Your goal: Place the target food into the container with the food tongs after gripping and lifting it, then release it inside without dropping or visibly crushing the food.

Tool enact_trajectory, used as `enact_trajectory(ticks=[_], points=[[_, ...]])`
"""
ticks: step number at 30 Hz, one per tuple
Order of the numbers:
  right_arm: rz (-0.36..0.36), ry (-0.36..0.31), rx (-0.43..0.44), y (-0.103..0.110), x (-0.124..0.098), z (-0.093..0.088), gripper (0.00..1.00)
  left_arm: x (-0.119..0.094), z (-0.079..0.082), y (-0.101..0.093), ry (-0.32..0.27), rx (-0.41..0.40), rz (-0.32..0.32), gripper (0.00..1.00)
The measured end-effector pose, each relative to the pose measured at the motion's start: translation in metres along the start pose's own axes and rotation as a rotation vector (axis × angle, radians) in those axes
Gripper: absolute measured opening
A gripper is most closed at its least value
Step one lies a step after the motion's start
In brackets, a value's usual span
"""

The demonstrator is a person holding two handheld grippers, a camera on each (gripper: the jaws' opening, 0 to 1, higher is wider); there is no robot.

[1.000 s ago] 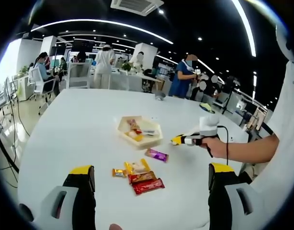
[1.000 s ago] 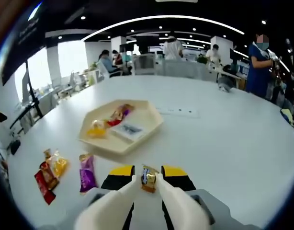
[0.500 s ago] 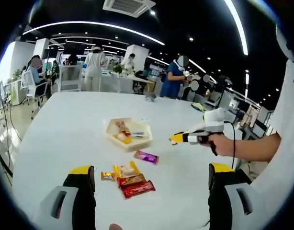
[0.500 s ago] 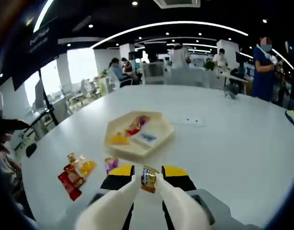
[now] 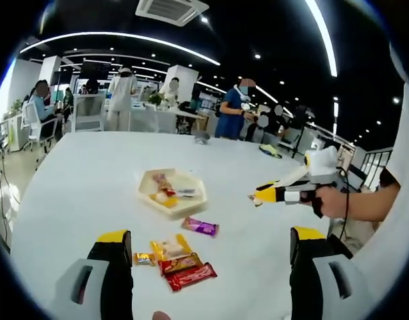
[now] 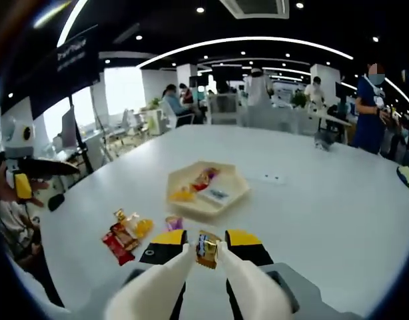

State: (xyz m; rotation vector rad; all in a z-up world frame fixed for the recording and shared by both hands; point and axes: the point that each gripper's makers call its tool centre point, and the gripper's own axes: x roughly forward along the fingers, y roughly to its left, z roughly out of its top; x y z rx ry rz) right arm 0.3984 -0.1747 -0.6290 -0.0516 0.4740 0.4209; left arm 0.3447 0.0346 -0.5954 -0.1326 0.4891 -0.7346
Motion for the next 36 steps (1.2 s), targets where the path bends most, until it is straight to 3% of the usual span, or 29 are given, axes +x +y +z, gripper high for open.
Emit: enact_trajectory(ticks=[5,14,19,36], points=[[0.019,-0.017,-0.042,0.003,0.007,0.017,0.21,-0.002,-0.002,0.005,0.005,0.005,0.005,0.99],[0.047,-0.051,-0.093,0.004,0.045,0.057,0.21,-0.012,-0.006,0.011,-0.004,-0.017,0.035,0.99],[0.066,-0.064,-0.123,0.009,0.065,0.072,0.21,-0.023,-0.006,0.025,-0.015,-0.038,0.072,0.99],[0.105,-0.045,-0.149,0.016,0.129,0.094,0.22,-0.056,-0.007,0.061,-0.042,-0.081,0.189,0.99]])
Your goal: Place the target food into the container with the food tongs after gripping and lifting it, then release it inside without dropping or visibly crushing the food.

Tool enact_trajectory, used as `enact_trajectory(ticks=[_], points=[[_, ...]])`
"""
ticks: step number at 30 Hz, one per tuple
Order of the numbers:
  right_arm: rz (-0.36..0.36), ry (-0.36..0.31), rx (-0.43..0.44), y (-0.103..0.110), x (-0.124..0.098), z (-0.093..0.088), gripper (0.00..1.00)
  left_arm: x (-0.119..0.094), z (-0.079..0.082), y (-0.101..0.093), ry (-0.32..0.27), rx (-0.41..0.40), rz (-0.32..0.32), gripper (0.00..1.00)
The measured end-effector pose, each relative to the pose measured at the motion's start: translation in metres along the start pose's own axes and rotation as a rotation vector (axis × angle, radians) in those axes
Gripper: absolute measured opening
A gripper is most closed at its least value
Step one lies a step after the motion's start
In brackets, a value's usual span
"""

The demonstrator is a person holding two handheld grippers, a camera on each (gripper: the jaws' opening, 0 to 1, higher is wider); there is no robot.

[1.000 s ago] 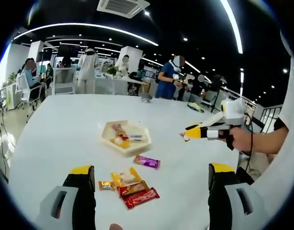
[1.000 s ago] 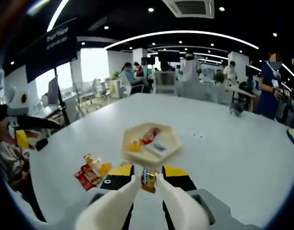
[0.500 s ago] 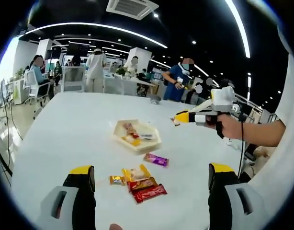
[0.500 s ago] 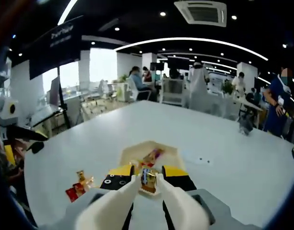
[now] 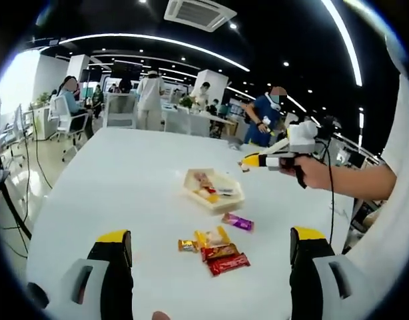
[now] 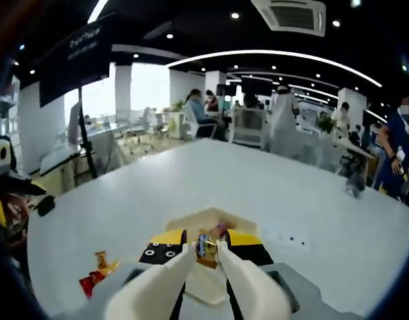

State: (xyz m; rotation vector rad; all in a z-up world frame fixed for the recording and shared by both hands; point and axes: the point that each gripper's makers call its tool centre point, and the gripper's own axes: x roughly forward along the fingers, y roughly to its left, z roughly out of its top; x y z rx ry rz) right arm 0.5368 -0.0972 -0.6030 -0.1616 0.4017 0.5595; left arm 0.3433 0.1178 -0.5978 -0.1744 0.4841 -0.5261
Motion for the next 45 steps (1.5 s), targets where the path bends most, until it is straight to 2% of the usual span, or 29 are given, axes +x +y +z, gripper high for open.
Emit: enact_trajectory(ticks=[7,8,9,25,29,38,45], points=[[0.022,-0.021,0.016,0.002,0.005,0.005,0.24,-0.008,-0.003,0.01,-0.003,-0.016,0.034,0.99],[0.045,-0.024,0.043,0.005,0.006,0.005,0.26,-0.008,-0.003,0.01,-0.004,-0.017,0.034,0.99],[0.031,-0.013,0.048,0.002,0.006,0.002,0.27,-0.008,-0.003,0.01,-0.007,-0.019,0.033,0.99],[0.025,-0.012,0.013,0.003,-0.004,0.002,0.27,-0.013,-0.001,0.002,-0.027,-0.015,0.036,0.99],[0.031,-0.015,0.027,0.005,-0.007,0.004,0.28,-0.016,-0.001,0.0,-0.03,-0.014,0.039,0.99],[0.041,-0.043,0.024,0.01,-0.023,0.01,0.28,-0.023,0.0,-0.008,-0.034,0.001,0.037,0.99],[0.064,-0.067,0.027,0.021,-0.05,0.01,0.28,-0.029,0.001,-0.019,-0.036,0.021,0.028,0.99]])
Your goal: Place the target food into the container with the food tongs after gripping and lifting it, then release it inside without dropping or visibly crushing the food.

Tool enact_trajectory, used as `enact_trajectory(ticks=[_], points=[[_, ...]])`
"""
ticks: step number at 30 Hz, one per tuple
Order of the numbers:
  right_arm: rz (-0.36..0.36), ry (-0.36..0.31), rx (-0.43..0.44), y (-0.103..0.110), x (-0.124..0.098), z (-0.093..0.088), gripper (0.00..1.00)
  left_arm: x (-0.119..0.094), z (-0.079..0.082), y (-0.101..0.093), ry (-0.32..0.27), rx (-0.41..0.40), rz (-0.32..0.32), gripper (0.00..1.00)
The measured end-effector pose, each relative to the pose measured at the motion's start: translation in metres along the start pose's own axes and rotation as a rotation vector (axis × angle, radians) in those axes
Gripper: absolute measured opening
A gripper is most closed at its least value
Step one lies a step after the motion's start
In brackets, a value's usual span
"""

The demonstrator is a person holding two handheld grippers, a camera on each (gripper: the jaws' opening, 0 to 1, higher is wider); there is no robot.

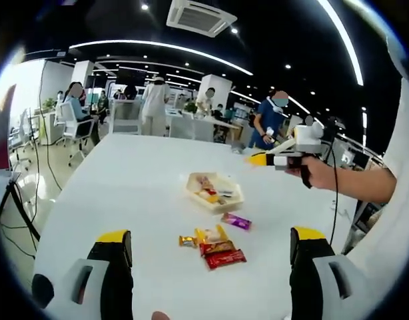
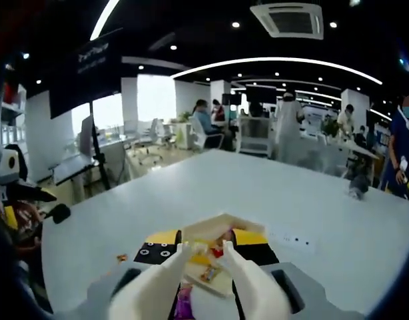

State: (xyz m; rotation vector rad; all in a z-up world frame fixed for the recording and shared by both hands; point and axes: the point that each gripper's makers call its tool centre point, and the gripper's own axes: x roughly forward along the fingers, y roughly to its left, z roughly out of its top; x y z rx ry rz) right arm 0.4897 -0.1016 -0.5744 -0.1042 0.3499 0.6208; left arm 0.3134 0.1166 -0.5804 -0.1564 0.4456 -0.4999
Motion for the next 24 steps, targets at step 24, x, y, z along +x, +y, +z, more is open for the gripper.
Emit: enact_trajectory(ticks=[24], points=[[0.061,-0.004,-0.014,0.045,-0.058,-0.038,0.29,-0.003,-0.003,-0.053,0.007,0.086,-0.073,1.0]])
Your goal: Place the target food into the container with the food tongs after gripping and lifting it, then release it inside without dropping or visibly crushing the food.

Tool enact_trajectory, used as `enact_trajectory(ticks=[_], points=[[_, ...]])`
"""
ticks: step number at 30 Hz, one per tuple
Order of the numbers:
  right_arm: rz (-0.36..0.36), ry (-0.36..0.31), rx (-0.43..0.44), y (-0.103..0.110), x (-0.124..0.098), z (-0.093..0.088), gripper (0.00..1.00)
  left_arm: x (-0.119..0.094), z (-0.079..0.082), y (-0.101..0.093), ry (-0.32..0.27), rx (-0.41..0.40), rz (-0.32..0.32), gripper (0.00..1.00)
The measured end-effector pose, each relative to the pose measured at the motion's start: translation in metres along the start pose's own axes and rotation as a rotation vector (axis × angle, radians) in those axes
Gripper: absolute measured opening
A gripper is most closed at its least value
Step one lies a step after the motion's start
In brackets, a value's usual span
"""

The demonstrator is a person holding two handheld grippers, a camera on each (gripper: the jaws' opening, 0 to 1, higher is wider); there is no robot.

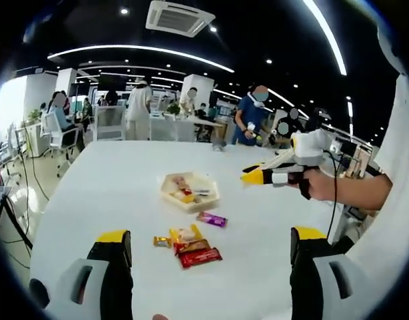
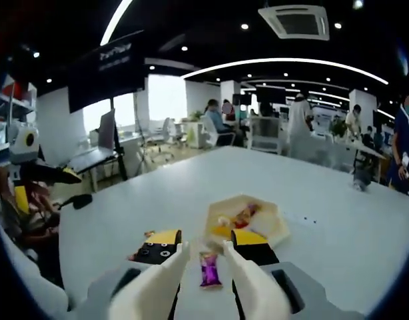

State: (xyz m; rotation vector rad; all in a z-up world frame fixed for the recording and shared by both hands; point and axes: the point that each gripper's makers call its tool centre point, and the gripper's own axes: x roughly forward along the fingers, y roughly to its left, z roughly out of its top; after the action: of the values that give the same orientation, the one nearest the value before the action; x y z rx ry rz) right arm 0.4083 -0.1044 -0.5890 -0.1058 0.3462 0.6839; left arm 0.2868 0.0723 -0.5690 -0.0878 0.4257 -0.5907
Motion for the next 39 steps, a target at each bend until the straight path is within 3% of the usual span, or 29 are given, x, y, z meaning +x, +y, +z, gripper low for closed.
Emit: enact_trajectory(ticks=[3,14,29,39], points=[[0.014,0.009,-0.008,0.005,-0.002,-0.004,0.29,-0.001,-0.009,-0.001,0.04,0.024,0.009,1.0],[0.054,0.015,-0.014,0.027,-0.009,-0.014,0.29,0.002,-0.02,-0.012,0.067,0.022,-0.017,1.0],[0.062,-0.01,-0.031,0.032,-0.014,-0.009,0.29,0.004,-0.016,-0.018,0.112,0.069,-0.052,0.99],[0.09,-0.005,-0.039,0.038,-0.012,-0.01,0.29,0.004,-0.012,-0.02,0.087,0.062,-0.061,0.99]])
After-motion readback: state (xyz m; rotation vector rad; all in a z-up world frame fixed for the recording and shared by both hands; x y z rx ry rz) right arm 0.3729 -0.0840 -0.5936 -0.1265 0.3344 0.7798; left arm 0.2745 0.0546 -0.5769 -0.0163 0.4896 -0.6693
